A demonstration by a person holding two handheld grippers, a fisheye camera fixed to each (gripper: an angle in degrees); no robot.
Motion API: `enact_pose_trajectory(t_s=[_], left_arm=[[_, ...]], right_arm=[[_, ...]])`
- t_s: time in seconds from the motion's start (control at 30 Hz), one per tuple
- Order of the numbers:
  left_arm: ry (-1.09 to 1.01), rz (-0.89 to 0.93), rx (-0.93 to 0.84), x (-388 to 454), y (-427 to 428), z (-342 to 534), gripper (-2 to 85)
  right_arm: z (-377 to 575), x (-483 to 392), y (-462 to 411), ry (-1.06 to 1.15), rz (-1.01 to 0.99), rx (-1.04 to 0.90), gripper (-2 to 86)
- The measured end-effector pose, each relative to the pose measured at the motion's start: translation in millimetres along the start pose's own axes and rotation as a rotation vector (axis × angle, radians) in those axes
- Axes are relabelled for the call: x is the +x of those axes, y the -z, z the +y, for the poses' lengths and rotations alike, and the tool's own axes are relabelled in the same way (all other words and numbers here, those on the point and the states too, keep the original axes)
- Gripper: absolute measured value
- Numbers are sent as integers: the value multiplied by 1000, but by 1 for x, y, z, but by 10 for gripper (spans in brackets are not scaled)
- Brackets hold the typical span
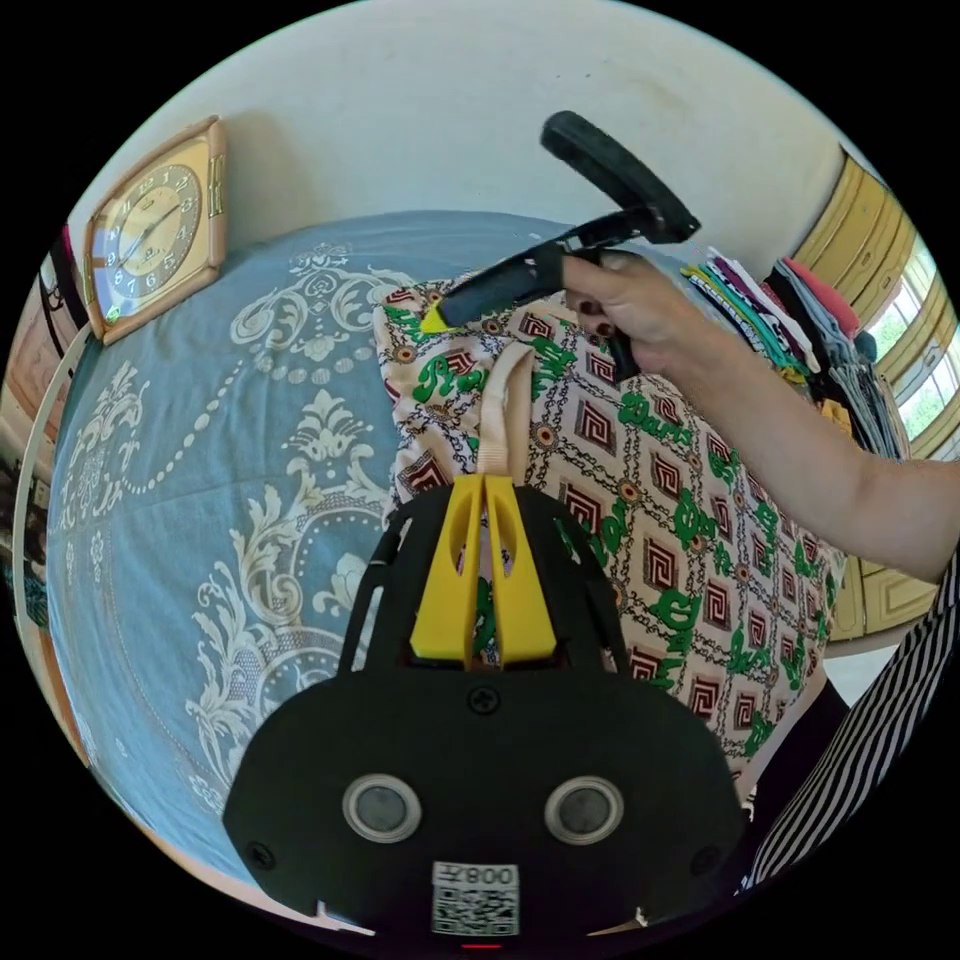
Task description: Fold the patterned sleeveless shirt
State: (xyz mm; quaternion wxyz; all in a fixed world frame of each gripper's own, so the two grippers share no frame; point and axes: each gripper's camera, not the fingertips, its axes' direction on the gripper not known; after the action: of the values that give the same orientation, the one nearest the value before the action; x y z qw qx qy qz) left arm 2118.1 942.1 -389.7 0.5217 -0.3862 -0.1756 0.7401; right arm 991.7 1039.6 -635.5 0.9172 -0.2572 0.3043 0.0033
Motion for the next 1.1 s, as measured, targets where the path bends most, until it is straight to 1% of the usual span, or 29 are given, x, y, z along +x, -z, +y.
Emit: enact_pose_trajectory(t_s=[0.07,0.17,0.33,0.4,0.43,0.53,0.6,0.63,0.67,0.7,0.73,0.77,0.8,0.83,0.87,0.9,0.93,1.03,1.1], left_arm=[[5,4,2,-3,1,4,3],[18,15,9,-9,3,10,5],[26,6,55,-10,19,26,9],[23,21,51,-10,21,32,9],[19,26,20,-11,18,35,8],[28,18,4,-15,22,45,5],[34,33,35,-17,32,51,4],[46,31,46,-19,37,54,4],[52,32,47,-21,40,56,3],[49,27,46,-22,39,56,3],[52,-2,29,-25,35,57,3],[64,-3,-27,-30,24,57,3],[60,17,-31,-32,22,58,3],[82,41,-19,-37,25,59,3],[97,51,-55,-41,30,58,4],[103,45,-58,-42,34,59,4],[116,37,-36,-42,49,63,5],[119,64,-3,-45,90,83,10],[133,56,-19,-50,110,104,14]], right_arm=[[0,3,-6,-8,11,-34,1],[10,4,-3,-17,-48,-41,0],[55,-9,17,-26,9,-5,1],[95,-16,37,-48,-10,37,1],[107,-18,43,-53,-9,46,1],[185,-26,89,-121,19,124,0],[262,-28,129,-231,72,185,0],[282,-28,139,-271,106,197,0],[322,-28,155,-362,175,214,0],[359,-28,166,-443,224,215,0],[376,-28,169,-477,245,212,1],[406,-25,170,-540,290,191,1],[430,-19,165,-610,310,139,1],[440,-16,161,-629,306,104,1],[460,-16,166,-637,262,186,1],[473,-15,172,-662,199,181,1],[477,-16,175,-665,185,162,1],[505,-36,203,-654,199,215,1],[541,-52,224,-650,112,259,2]])
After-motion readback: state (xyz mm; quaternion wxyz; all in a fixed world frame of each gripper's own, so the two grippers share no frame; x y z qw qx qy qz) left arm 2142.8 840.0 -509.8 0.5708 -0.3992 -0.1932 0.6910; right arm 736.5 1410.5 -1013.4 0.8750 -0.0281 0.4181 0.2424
